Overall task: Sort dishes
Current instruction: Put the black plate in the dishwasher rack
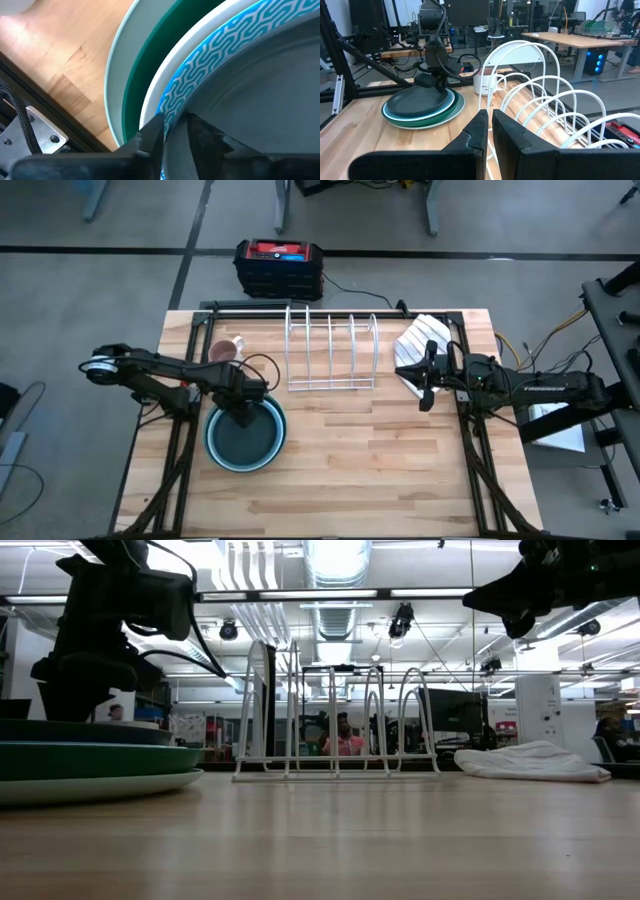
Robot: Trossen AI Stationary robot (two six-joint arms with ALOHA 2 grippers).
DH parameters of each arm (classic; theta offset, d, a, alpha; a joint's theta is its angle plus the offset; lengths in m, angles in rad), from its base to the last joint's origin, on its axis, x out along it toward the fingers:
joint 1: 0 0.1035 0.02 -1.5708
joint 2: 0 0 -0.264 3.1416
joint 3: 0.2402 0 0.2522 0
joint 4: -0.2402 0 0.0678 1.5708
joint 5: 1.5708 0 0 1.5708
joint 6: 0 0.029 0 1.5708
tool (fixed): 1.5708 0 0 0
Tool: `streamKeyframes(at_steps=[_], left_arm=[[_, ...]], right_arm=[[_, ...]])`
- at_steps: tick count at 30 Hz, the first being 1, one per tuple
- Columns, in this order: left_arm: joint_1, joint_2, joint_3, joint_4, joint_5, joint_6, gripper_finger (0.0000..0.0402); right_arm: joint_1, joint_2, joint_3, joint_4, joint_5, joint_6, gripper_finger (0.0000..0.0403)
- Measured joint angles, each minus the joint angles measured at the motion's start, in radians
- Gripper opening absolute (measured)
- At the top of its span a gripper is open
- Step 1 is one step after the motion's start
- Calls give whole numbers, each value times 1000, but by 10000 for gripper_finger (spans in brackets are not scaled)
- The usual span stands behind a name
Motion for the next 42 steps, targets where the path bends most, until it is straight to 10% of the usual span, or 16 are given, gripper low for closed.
streamKeyframes(at_steps=[13, 29, 42], left_arm=[[0, -1, 64, -55, 25, -24, 7], [-22, 0, 567, -441, -107, -17, 0], [-27, 59, 914, -429, -369, 217, 0]], right_arm=[[0, 0, 0, 0, 0, -2, 18], [0, 0, 0, -24, 0, -28, 18], [0, -1, 1, -6, 1, -28, 18]])
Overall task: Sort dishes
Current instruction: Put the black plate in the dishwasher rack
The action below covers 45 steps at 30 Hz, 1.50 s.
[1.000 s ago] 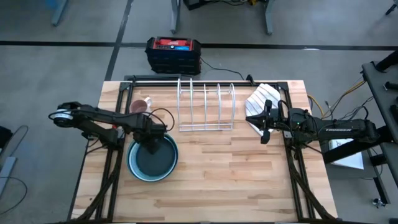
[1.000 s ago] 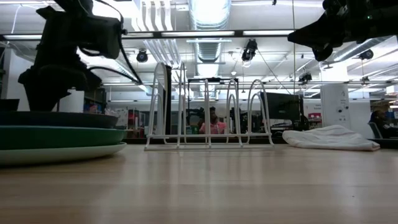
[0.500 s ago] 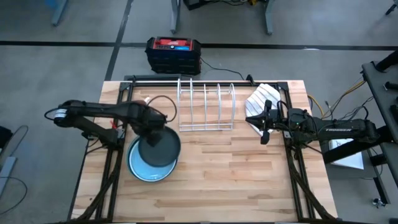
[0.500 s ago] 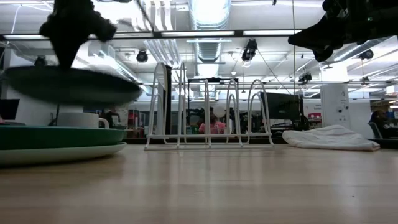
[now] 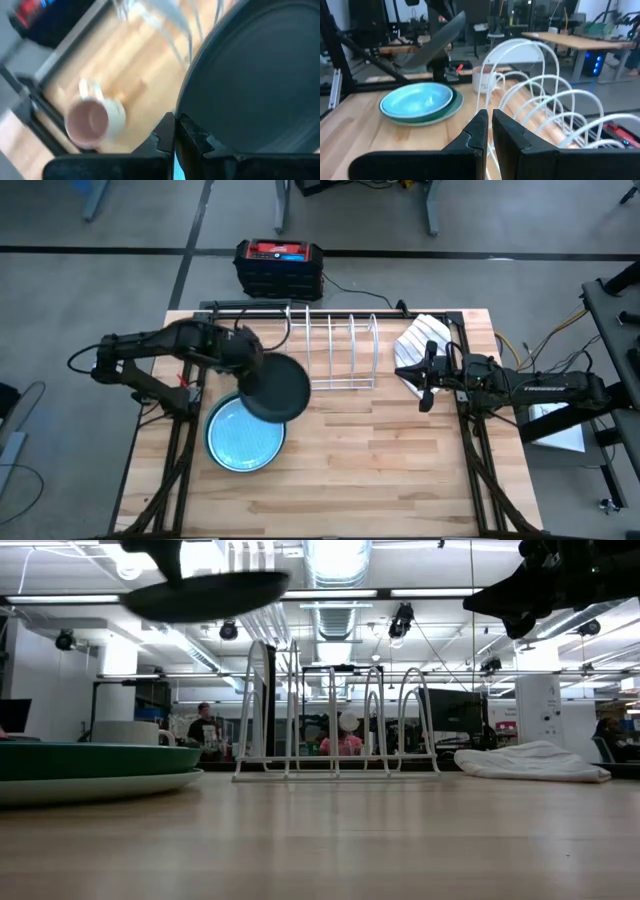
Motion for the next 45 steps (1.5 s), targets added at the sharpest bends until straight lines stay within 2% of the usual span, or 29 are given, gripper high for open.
streamKeyframes(at_steps=[4, 11, 17, 21, 26, 29, 35, 45], left_arm=[[0, 78, 134, 44, -109, 123, 0], [0, 266, 440, 35, -355, 362, 0], [0, 412, 687, 36, -525, 534, 0], [0, 421, 635, 106, -622, 640, 0], [1, 421, 584, 107, -625, 591, 0], [0, 424, 567, 118, -627, 569, 0], [-5, 426, 541, 161, -627, 567, 0], [-6, 427, 541, 286, -602, 576, 0]], right_arm=[[0, 6, 67, -8, 24, -9, 18], [0, 38, 240, -125, 25, -116, 18], [0, 83, 312, -151, 56, -138, 18], [0, 109, 326, -152, 131, -101, 18], [5, 154, 326, -146, 139, -34, 20], [10, 223, 326, -106, 139, -28, 34], [9, 363, 358, 37, 197, -54, 98], [9, 515, 560, -109, 215, -62, 209]])
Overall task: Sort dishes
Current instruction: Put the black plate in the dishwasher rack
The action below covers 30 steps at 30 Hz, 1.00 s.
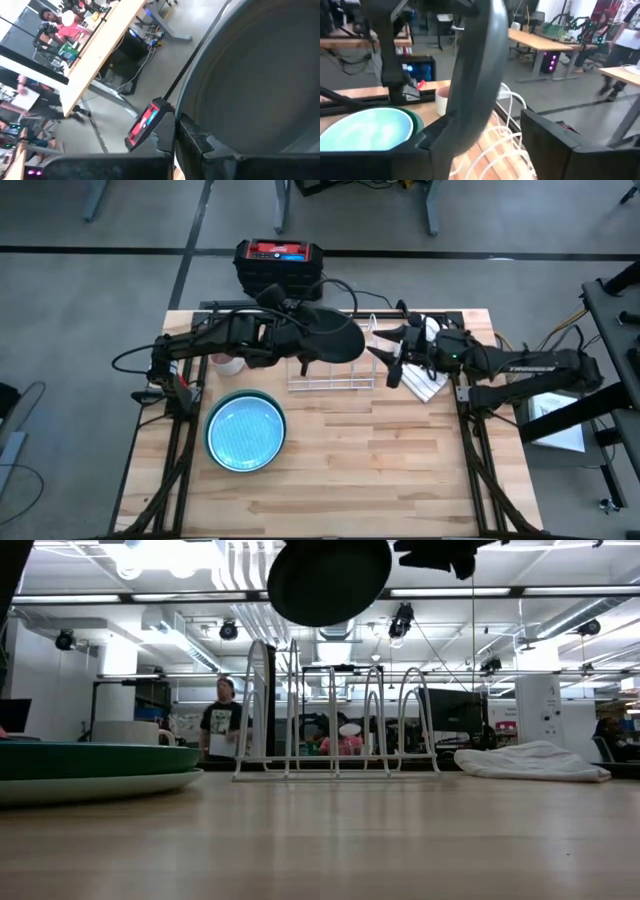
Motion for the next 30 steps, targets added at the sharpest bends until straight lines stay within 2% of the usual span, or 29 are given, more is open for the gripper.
streamKeyframes(at_steps=[5, 10, 15, 21, 23, 26, 30], left_arm=[[2, 0, -1, 58, -69, 26, 0], [9, 0, -2, 110, -176, 100, 0], [36, 0, 9, 162, -184, 107, 0], [80, 18, 14, 242, -281, 19, 0], [90, 31, 29, 244, -262, -54, 0], [95, 37, 49, 237, -174, -106, 0], [96, 36, 54, 236, 40, -178, 0]], right_arm=[[0, 1, 80, -116, 76, -14, 244], [0, -26, 137, -256, 79, -12, 260], [0, -68, 146, -331, 81, -1, 258], [0, -103, 144, -422, 103, 33, 247], [0, -111, 143, -451, 110, 37, 244], [0, -117, 143, -498, 127, 41, 240], [0, -126, 141, -536, 129, 35, 238]])
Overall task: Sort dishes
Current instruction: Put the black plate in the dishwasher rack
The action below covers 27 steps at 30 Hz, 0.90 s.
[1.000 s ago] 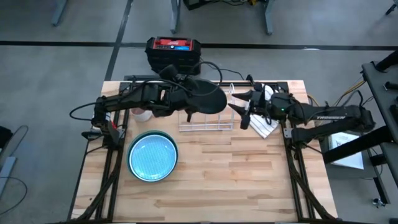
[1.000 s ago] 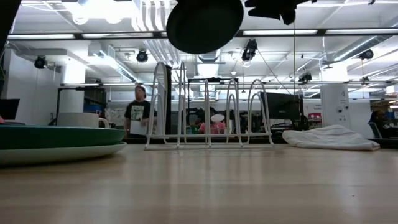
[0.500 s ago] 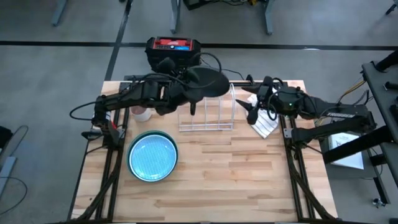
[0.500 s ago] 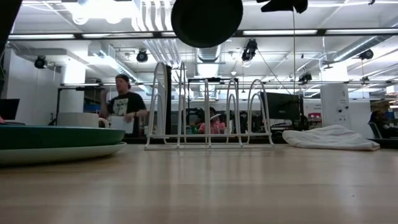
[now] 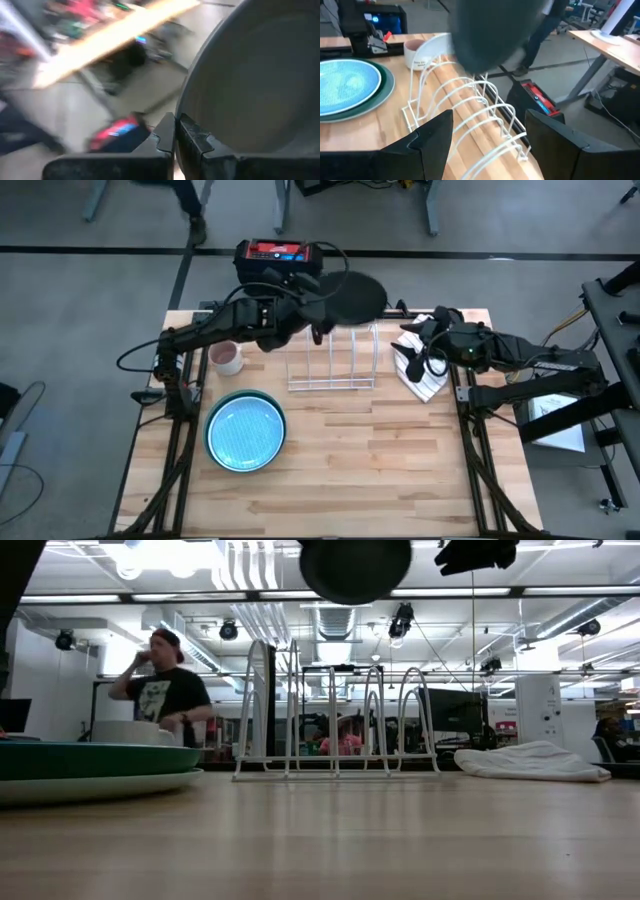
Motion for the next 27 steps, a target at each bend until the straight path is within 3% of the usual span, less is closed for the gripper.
streamKeyframes(at_steps=[2, 8, 17, 27], left_arm=[[-3, 1, -5, -7, 70, -14, 0], [-35, 6, -74, -121, 39, -157, 0], [-223, 4, -231, -119, -193, -399, 0], [-415, 3, -452, -112, -524, -907, 0]], right_arm=[[0, -7, -2, -9, -2, -5, 241], [19, -91, -3, -99, -3, 59, 246], [132, -225, -89, -125, -133, 205, 237], [274, -243, -171, -21, -135, 221, 231]])
